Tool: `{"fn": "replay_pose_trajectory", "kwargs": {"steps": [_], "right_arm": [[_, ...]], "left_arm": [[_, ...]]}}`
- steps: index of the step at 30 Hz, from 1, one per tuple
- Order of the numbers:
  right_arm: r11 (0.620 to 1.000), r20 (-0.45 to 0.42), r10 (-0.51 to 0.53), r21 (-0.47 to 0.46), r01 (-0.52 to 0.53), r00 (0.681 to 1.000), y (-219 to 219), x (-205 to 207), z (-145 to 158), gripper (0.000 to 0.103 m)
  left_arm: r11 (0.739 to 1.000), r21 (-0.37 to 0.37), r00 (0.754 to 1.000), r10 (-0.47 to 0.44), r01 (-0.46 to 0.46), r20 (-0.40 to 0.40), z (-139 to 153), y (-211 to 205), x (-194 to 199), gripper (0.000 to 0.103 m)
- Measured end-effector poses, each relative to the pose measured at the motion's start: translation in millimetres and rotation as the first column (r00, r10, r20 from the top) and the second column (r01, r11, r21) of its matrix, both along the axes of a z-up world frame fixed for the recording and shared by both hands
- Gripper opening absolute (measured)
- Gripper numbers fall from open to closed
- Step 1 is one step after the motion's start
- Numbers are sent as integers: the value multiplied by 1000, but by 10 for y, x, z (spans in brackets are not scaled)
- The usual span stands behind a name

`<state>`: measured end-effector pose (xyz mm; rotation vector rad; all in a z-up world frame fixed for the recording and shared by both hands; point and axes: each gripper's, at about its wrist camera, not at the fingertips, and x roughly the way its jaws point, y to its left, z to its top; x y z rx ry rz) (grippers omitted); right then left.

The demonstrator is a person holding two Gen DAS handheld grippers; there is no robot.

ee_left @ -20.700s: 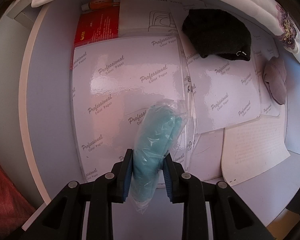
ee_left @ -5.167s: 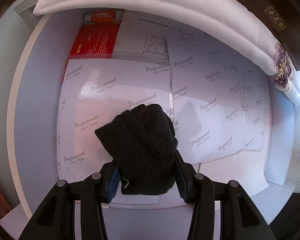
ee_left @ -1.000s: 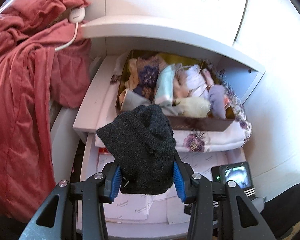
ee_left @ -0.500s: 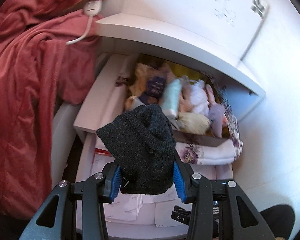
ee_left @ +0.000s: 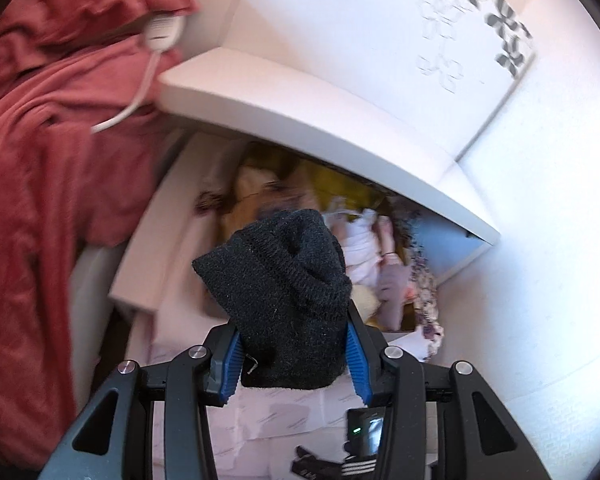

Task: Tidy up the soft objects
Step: 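Carry the black knit item up into the gold tray with the left tool, then lower the black item among the tray items and open the left tool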

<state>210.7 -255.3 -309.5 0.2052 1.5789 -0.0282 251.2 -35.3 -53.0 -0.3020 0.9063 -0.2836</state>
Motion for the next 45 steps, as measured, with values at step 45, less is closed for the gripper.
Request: {"fn": "replay_pose_trajectory", "kwargs": {"steps": [45], "right_arm": [[999, 5, 12, 39, -12, 1000, 187, -9, -98, 79]], "left_arm": [[980, 186, 998, -67, 67, -4, -573, -928, 881, 62]]}}
